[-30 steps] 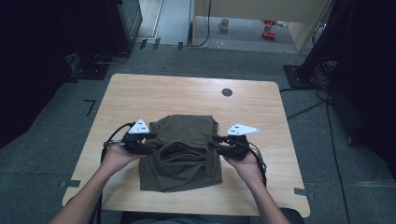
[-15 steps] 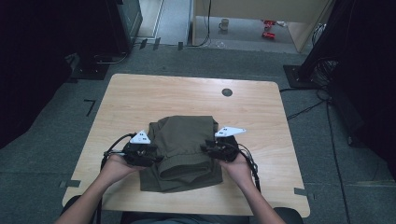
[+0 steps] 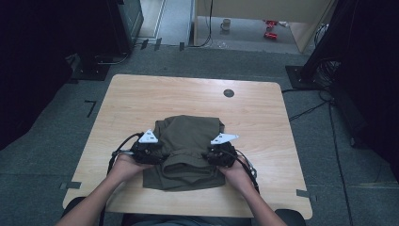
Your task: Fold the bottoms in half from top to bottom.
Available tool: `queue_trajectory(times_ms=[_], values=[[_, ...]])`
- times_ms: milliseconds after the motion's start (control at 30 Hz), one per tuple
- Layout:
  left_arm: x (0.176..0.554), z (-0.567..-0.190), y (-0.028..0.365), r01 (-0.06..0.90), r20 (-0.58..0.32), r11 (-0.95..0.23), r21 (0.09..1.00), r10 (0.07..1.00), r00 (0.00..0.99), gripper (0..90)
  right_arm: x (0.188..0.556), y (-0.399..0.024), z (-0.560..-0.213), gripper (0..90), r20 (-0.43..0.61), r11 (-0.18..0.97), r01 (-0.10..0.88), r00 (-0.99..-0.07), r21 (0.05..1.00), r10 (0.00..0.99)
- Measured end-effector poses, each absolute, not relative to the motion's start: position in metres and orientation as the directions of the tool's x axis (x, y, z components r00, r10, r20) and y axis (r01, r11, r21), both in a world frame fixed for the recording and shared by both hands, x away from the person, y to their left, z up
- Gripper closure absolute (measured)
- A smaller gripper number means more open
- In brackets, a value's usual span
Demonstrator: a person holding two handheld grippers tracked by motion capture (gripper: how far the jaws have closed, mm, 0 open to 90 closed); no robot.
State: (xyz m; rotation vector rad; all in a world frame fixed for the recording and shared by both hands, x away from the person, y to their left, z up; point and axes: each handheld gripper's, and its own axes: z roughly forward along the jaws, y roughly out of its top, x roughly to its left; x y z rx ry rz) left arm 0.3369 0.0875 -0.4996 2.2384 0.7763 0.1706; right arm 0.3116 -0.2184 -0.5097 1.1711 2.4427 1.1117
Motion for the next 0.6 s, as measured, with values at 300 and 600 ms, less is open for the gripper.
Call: queue_trajectory(times_ms=[300, 600], values=[[0.363, -0.502, 0.070, 0.492, -0.127, -0.508, 0.707, 0.593, 0.795, 44.3, 0.334, -0.238, -0.515, 60.1, 0.119, 0.322, 0.594, -0.584, 0.737, 0.803], [0.376, -0.479, 0.084, 0.488, -0.129, -0.496, 0.718, 0.594, 0.794, 52.3, 0.342, -0.249, -0.497, 63.3, 0.120, 0.283, 0.570, -0.567, 0.772, 0.815]])
